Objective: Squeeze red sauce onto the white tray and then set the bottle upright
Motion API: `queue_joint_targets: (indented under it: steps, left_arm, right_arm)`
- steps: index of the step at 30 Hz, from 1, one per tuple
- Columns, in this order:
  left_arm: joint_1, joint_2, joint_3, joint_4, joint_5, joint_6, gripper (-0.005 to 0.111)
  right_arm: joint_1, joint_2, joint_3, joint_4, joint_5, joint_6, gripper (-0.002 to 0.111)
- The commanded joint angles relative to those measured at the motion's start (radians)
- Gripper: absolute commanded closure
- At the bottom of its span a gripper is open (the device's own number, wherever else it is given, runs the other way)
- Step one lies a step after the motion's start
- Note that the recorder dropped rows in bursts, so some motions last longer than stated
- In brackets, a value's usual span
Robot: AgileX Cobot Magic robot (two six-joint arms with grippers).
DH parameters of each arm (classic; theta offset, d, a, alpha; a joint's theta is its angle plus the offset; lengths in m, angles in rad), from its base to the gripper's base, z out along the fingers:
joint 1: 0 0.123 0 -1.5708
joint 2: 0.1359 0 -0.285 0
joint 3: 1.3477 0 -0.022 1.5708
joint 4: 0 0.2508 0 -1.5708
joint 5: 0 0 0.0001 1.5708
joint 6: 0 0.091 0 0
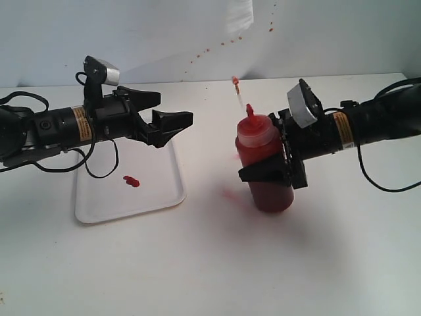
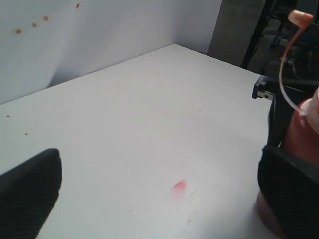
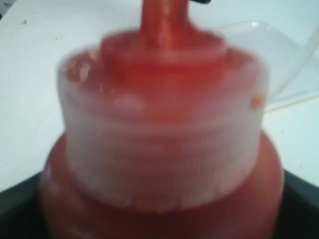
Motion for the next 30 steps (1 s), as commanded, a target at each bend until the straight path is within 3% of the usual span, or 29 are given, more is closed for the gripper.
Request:
queue_joint_targets:
  steps: [1, 24, 30]
  left_arm:
    - [-0.004, -0.012, -0.001, -0.015, 0.002, 0.001, 0.003]
    - [-0.004, -0.012, -0.001, -0.015, 0.000, 0.001, 0.003]
    - [-0.004, -0.012, -0.001, -0.015, -0.002, 0.001, 0.003]
  right_arm:
    - [0.016, -0.020, 0.001, 0.068, -0.032, 0.013, 0.003]
    - [-0.005, -0.235, 0.001, 0.109, -0.032, 0.033, 0.003]
    - [-0.005, -0.326, 0.001, 0.218, -0.032, 0.033, 0.003]
